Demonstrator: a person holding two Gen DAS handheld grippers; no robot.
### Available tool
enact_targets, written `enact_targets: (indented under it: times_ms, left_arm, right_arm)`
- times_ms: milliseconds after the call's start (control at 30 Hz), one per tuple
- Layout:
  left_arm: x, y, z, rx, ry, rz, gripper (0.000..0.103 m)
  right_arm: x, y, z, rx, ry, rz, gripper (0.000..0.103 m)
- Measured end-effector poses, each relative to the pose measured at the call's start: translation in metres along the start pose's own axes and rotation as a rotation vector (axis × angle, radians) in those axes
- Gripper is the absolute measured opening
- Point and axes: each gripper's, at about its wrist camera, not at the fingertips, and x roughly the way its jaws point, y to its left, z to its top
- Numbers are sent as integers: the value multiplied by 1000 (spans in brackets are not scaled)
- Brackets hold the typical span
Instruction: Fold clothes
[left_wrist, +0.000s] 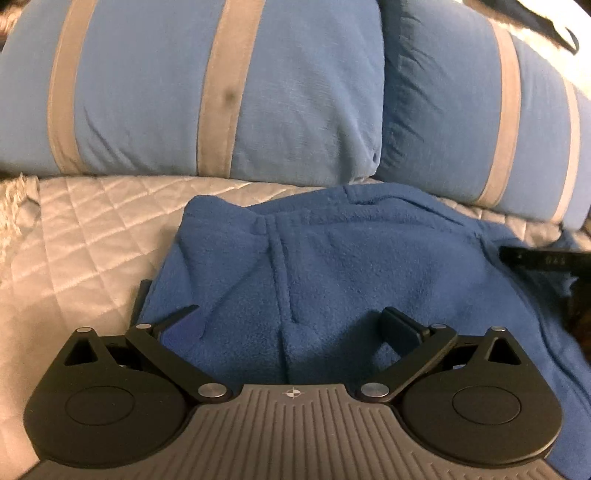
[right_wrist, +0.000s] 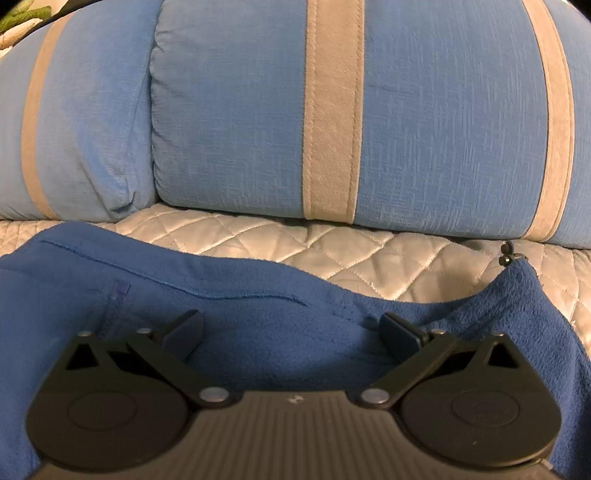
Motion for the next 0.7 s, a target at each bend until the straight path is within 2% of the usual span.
enact_targets:
  times_ms: [100, 167, 233, 367, 467, 567, 633, 700]
  left_arm:
    - [0, 0, -1, -11, -8, -10, 103]
    - [0, 0, -1, -15, -9, -13, 103]
    - [-1, 0, 0, -16, -10, -14, 103]
    - [-1, 1, 0, -15, -11, -14, 103]
    - [-1, 0, 0, -14, -12, -14, 103]
    - [-1, 1, 0, -16, -14, -16, 103]
    - [-1, 1, 0, -19, -15, -17, 103]
    - [-2, 2, 0, -21, -16, -19, 103]
  right_arm:
    - [-7, 2, 4, -9, 6, -11, 103]
    - [-15, 3, 15, -39, 47, -9, 103]
    - [-30, 0, 24, -71, 78, -10, 103]
    - [-73, -19, 26, -82, 71, -9, 103]
    - [-87, -40, 12, -50, 77, -9, 103]
    - [-72, -58, -16, -13, 125, -30, 103]
    - [-64, -67, -38, 9, 76, 1, 103]
    - [-66, -70, -40, 26, 51, 12, 102]
